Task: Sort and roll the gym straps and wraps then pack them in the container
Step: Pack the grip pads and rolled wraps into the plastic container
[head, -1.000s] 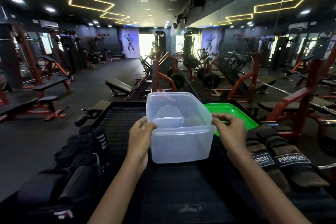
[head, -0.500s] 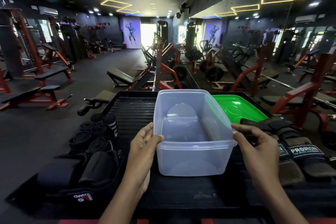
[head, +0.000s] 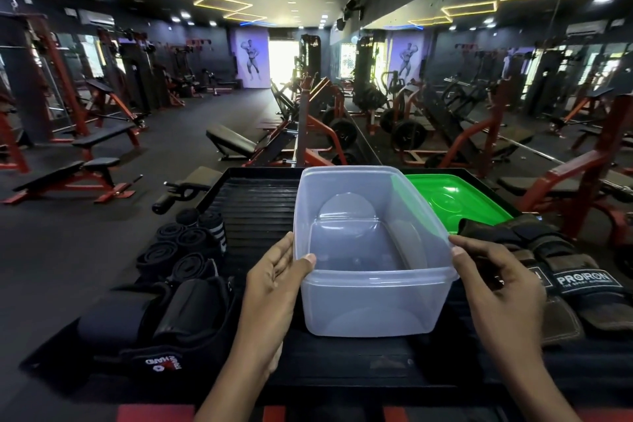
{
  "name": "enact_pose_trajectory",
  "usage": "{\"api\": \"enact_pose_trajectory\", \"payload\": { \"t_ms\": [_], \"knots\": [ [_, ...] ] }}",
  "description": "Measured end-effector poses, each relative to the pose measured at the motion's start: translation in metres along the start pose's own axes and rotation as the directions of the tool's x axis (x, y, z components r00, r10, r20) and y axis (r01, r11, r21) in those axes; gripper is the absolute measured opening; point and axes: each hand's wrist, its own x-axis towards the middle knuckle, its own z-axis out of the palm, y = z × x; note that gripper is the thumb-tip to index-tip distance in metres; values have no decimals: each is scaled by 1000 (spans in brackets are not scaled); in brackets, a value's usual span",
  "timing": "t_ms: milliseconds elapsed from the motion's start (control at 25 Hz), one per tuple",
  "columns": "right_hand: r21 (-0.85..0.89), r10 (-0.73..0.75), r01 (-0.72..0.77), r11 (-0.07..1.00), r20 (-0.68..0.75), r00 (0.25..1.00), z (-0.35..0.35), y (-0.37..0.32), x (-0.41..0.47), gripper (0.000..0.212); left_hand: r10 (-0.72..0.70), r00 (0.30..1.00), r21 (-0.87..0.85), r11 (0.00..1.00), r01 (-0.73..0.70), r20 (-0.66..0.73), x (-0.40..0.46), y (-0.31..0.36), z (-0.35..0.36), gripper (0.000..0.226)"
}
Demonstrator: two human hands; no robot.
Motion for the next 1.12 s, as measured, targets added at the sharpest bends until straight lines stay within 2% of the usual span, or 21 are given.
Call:
{"api": "enact_pose_trajectory", "payload": {
  "t_ms": [120,200,320,400,480,560,640,760,880,960,1040,1120],
  "knots": [
    [18,-31,31,999,1,1000,2,3,-3,16,5,1000,15,1000,-5,3,-3,0,0,45],
    [-30,-69,69,997,-2,998,3,3,-3,11,9,1000,49,999,-10,9,-6,1,0,47],
    [-212,-292,280,936,-23,956,7,-16,-8,27,92,995,199,975,-98,39,-14,16,-4,47],
    [-164,-441,444,881,57,896,19,-38,-16,24,168,983,291,939,-183,76,-17,29,-18,42],
    [-3,-516,527,850,192,835,40,-61,-32,22,208,969,354,903,-243,134,-21,41,-41,38],
    [190,-526,491,850,347,777,68,-76,-49,25,243,960,407,869,-280,141,-26,52,-69,34],
    [319,-462,338,886,525,715,98,-83,-65,34,292,950,466,830,-308,108,-34,62,-97,32],
    [301,-332,154,941,743,581,136,-80,-80,55,354,935,545,782,-303,12,-45,74,-136,37],
    [214,-255,140,967,803,538,158,-74,-85,72,389,919,700,674,-235,-67,-50,81,-187,35],
    [175,-198,94,980,820,537,164,-71,-88,78,313,946,737,658,-153,-84,-51,82,-223,24],
    [157,-159,50,986,828,537,164,-68,-90,84,156,987,651,753,-92,-42,-50,76,-249,31],
    [142,-123,4,990,845,520,164,-66,-91,92,40,997,584,808,-74,70,-49,69,-262,42]
  ]
}}
